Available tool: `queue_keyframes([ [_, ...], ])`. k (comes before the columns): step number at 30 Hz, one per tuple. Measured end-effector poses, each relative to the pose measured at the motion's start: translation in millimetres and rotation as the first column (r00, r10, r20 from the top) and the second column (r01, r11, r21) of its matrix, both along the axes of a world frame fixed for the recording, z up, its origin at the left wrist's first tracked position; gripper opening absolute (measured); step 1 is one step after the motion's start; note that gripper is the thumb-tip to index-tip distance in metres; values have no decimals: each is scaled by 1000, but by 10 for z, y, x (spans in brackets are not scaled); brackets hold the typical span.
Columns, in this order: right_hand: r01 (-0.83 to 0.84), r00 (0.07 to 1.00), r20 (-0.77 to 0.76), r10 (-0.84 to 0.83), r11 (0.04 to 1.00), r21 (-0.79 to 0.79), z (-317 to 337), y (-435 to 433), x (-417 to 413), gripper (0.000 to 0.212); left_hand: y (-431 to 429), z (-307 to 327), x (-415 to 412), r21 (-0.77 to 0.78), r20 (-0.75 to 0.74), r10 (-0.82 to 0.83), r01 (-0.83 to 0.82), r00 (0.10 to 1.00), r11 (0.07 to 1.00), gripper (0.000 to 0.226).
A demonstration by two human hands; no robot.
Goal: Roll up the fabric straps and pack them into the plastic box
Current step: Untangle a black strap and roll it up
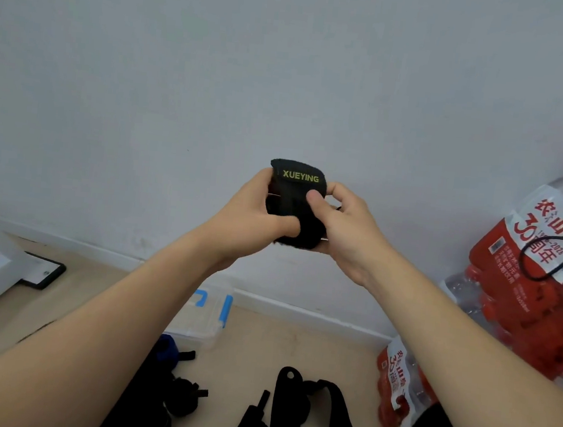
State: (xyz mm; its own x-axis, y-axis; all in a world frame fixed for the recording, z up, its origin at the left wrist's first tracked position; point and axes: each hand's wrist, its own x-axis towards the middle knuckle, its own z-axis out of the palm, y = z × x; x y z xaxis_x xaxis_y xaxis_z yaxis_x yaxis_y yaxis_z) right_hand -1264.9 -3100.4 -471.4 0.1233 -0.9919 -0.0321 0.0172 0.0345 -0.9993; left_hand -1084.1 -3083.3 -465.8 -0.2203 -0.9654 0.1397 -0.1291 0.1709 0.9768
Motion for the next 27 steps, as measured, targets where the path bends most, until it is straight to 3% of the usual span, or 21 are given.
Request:
queue_keyframes([
  [3, 63, 993, -86, -76, 987, -150, -37, 6, 49, 11, 17, -11, -32, 13, 86, -76, 75, 993, 997, 24],
  [5, 66, 990, -111, -82, 987, -145, -38, 13, 92, 17, 20, -37, -12, 95, 134, -78, 65, 988, 993, 26],
  [7, 61, 997, -48, -62, 998, -30, -14, 11, 110, 18, 18, -60, 23, 93, 149, -83, 70, 985, 993, 22],
  [9, 5, 1000, 23, -6, 998, 68, 2, 5, 86, 32, 15, -66, 41, 44, 156, -69, 63, 985, 997, 29],
  [11, -50, 997, 67, 46, 997, 64, 8, 10, 69, 31, 19, -59, 19, 29, 161, -44, 39, 986, 999, 45],
  [14, 31, 999, 39, -29, 999, -43, -15, -1, 71, 19, 18, -52, -9, -10, 193, 29, -28, 981, 1000, 70],
  [17, 91, 995, 27, -91, 996, -1, -36, -9, 133, 25, 14, -27, 3, -56, 202, 100, -90, 974, 994, 92],
  [23, -68, 991, 129, 46, 983, 172, 35, 5, 133, 31, 18, -23, 66, -227, 296, 139, -71, 945, 971, 82],
  [27, -21, 993, 119, 11, 997, 80, 70, -2, 49, 26, 31, -43, 57, -339, 331, 213, -94, 919, 936, 70],
])
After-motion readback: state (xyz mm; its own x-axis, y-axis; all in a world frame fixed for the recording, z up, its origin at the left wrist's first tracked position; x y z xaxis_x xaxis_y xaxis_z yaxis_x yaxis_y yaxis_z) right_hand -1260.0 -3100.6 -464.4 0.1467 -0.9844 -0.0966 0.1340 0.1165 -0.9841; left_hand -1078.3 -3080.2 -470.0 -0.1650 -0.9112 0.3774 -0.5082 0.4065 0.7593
